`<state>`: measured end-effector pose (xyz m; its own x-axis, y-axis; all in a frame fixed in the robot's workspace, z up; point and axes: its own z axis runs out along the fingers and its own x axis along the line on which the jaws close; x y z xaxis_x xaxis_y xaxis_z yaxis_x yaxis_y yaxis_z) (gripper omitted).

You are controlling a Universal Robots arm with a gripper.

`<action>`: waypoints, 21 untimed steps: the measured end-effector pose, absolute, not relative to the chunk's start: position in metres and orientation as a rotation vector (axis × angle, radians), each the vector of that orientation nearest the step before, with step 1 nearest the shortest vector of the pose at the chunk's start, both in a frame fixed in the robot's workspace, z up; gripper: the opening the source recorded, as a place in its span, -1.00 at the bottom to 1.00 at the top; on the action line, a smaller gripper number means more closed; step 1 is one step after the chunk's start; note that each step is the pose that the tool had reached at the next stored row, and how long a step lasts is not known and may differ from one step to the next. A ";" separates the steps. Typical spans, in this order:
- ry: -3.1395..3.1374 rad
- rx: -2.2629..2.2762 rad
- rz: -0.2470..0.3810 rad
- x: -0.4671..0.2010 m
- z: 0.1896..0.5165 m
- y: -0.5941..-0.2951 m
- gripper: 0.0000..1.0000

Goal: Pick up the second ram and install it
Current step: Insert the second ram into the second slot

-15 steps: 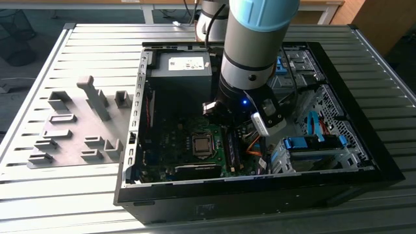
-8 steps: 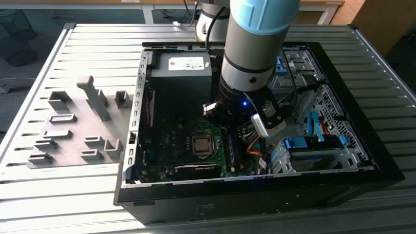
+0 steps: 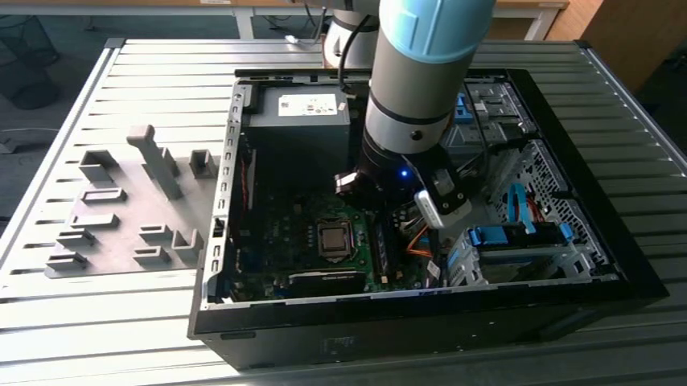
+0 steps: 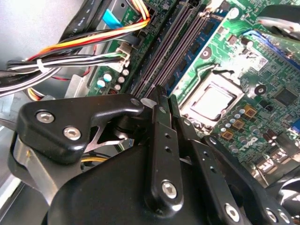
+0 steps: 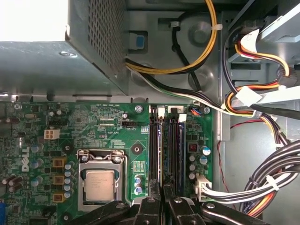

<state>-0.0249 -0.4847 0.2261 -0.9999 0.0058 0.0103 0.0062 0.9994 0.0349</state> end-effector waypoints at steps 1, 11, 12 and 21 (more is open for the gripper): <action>-3.131 -0.009 -0.055 -0.025 0.225 -0.485 -0.73; -3.131 -0.009 -0.062 -0.025 0.222 -0.484 -0.73; -3.131 -0.009 -0.065 -0.025 0.222 -0.484 -0.73; -3.130 -0.009 -0.069 -0.025 0.218 -0.484 -0.73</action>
